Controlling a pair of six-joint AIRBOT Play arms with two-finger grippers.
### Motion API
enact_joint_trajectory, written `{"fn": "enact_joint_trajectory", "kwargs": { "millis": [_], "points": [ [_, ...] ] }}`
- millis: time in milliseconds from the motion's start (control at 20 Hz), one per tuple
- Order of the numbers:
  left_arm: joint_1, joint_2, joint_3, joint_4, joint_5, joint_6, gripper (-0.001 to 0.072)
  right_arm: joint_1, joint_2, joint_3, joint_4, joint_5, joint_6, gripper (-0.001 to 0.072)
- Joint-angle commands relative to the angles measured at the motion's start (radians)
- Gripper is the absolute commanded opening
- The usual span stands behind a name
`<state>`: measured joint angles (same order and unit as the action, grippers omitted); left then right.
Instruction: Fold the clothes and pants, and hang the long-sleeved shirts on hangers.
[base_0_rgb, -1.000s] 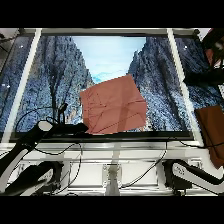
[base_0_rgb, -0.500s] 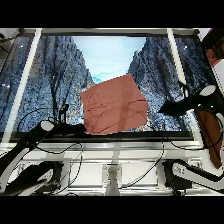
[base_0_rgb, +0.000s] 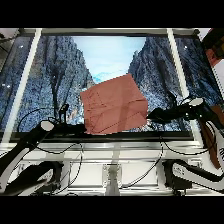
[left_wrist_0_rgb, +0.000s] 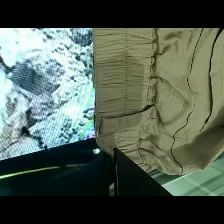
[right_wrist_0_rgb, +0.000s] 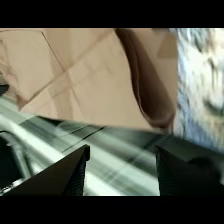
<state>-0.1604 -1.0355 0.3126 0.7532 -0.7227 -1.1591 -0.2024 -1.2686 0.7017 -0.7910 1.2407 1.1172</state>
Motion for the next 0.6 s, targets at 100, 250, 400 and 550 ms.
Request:
{"fn": "enact_joint_trajectory", "kwargs": {
  "millis": [100, 250, 400, 550],
  "points": [
    [-0.001, 0.0, 0.001, -0.011, 0.002, 0.0, 0.001, 0.118, -0.071, 0.134, -0.144, -0.074, -0.029, 0.0483],
    [0.0, 0.0, 0.001, -0.05, 0.002, 0.0, 0.0011, 0.13, -0.195, 0.222, -0.174, -0.013, -0.027, 0.0484],
    [0.0, 0.0, 0.001, -0.051, 0.003, 0.0, 0.0011, 0.132, -0.292, 0.288, -0.143, 0.068, -0.046, 0.0484],
    [0.0, 0.0, 0.001, -0.051, 0.009, 0.0, 0.0011, 0.155, -0.32, 0.299, -0.144, 0.075, -0.094, 0.0483]
  ]
}}
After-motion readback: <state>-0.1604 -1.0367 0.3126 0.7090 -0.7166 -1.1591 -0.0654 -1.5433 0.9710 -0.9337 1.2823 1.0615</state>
